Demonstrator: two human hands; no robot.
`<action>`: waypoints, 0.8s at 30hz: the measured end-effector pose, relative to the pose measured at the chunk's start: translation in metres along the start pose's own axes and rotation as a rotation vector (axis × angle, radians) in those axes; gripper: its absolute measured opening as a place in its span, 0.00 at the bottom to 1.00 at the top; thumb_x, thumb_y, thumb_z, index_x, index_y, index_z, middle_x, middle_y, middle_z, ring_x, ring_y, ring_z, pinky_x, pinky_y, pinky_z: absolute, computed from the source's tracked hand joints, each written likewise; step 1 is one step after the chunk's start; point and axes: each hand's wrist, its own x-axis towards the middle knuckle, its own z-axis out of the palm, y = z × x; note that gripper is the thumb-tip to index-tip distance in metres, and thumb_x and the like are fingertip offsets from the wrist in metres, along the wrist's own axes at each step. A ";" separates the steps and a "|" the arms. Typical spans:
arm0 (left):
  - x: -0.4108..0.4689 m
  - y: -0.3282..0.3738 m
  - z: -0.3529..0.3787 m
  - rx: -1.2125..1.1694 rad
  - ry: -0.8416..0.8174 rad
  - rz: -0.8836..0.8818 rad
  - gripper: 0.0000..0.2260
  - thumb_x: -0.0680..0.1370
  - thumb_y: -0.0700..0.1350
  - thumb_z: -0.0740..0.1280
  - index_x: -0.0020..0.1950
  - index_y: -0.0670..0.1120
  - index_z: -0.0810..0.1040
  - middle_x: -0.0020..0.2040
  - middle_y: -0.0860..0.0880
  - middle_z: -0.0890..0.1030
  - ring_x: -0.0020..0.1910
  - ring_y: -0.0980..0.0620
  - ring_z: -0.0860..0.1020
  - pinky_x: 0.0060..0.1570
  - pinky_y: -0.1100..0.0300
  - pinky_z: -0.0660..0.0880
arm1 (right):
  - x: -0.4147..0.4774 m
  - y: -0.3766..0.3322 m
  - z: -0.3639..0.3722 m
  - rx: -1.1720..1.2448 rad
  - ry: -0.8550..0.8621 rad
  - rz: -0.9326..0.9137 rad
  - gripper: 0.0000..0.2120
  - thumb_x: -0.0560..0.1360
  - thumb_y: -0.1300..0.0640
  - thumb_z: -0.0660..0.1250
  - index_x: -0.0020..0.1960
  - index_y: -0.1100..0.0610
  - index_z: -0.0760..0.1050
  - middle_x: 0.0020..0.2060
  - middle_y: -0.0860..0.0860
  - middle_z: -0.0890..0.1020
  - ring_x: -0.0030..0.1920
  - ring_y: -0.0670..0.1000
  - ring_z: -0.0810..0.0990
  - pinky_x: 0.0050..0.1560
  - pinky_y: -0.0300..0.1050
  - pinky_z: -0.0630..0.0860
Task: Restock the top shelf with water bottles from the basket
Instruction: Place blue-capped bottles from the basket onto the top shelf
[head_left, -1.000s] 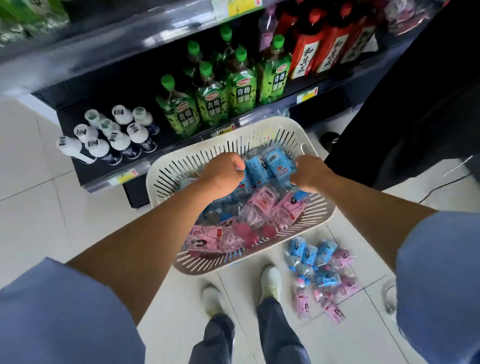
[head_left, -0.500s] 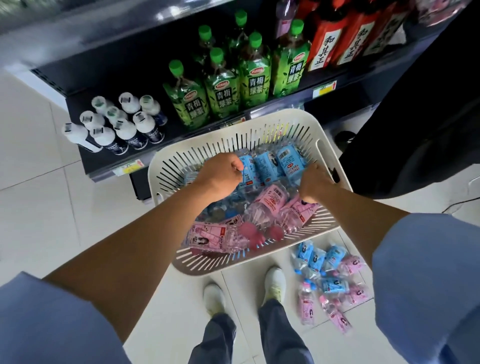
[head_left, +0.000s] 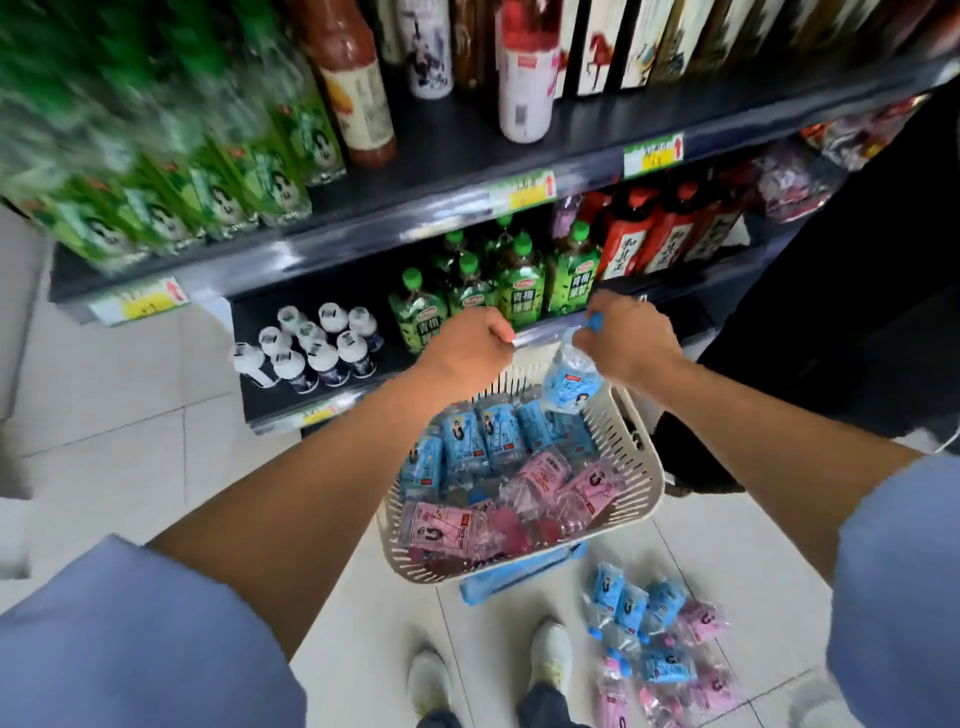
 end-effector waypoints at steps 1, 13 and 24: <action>-0.006 0.016 -0.017 0.003 0.041 0.015 0.10 0.76 0.36 0.62 0.55 0.41 0.79 0.54 0.42 0.81 0.45 0.45 0.78 0.44 0.63 0.71 | -0.004 -0.013 -0.024 0.028 0.029 -0.055 0.16 0.76 0.52 0.64 0.59 0.60 0.74 0.55 0.61 0.79 0.54 0.61 0.78 0.50 0.49 0.74; -0.076 0.144 -0.203 -0.072 0.445 0.175 0.06 0.73 0.34 0.65 0.44 0.44 0.77 0.33 0.49 0.76 0.31 0.52 0.72 0.31 0.65 0.69 | -0.039 -0.174 -0.288 0.230 0.453 -0.530 0.10 0.71 0.53 0.68 0.49 0.58 0.78 0.43 0.55 0.76 0.46 0.56 0.74 0.44 0.44 0.66; -0.109 0.182 -0.312 -0.092 0.671 0.192 0.07 0.77 0.38 0.64 0.53 0.43 0.78 0.44 0.48 0.77 0.44 0.51 0.74 0.36 0.65 0.70 | -0.027 -0.285 -0.372 0.250 0.605 -0.732 0.13 0.73 0.54 0.64 0.55 0.59 0.77 0.53 0.55 0.80 0.52 0.55 0.77 0.48 0.44 0.70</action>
